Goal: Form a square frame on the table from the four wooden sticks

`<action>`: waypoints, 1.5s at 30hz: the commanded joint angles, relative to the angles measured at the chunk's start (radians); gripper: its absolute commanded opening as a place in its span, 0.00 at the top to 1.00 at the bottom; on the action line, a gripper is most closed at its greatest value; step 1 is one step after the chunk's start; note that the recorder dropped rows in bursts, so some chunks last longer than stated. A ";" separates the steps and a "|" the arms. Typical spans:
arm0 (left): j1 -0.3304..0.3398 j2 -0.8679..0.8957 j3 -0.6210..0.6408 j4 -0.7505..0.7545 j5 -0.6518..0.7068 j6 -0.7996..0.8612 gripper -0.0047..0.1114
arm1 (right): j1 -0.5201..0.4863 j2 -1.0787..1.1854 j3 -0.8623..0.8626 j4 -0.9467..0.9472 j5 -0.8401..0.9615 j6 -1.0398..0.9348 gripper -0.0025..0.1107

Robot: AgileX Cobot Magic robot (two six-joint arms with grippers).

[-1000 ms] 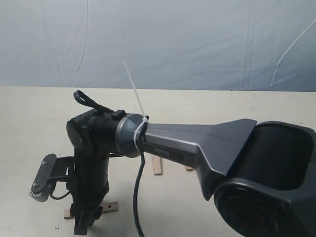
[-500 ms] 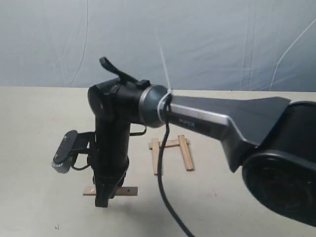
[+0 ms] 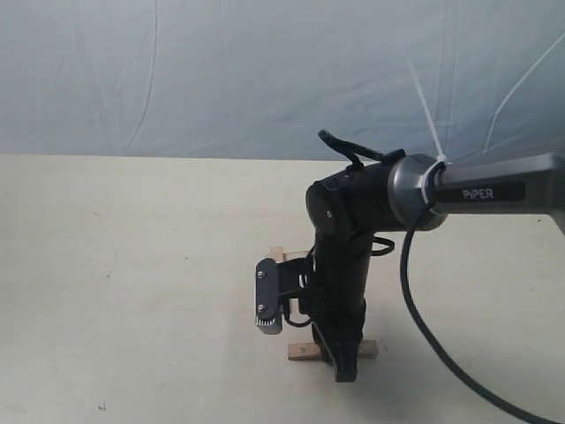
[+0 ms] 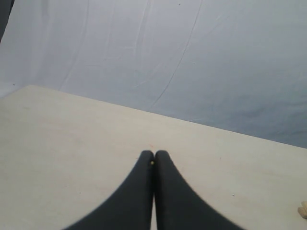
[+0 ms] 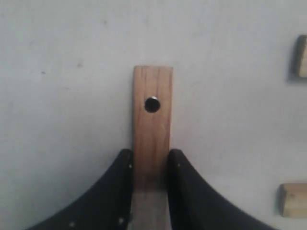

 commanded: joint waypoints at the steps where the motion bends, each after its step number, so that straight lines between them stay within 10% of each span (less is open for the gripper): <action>1: -0.007 -0.004 0.003 0.003 0.002 0.000 0.96 | -0.029 -0.011 0.032 0.004 -0.135 -0.083 0.99; 13: -0.007 -0.004 0.003 0.003 0.002 0.000 0.96 | -0.033 -0.007 0.032 0.073 -0.142 -0.156 0.97; 22: -0.007 -0.004 0.003 0.003 0.002 0.000 0.96 | -0.033 -0.017 0.022 0.082 -0.164 -0.057 0.34; 28: -0.007 -0.004 0.003 0.003 0.002 0.000 0.96 | -0.041 -0.097 -0.066 0.046 -0.189 0.259 0.50; 35: -0.007 -0.004 0.003 0.003 0.002 0.000 0.96 | -0.156 -0.076 -0.189 -0.131 -0.165 1.137 0.48; 45: -0.007 -0.004 0.003 0.003 0.002 0.000 0.96 | -0.184 0.095 -0.189 -0.096 -0.238 1.164 0.50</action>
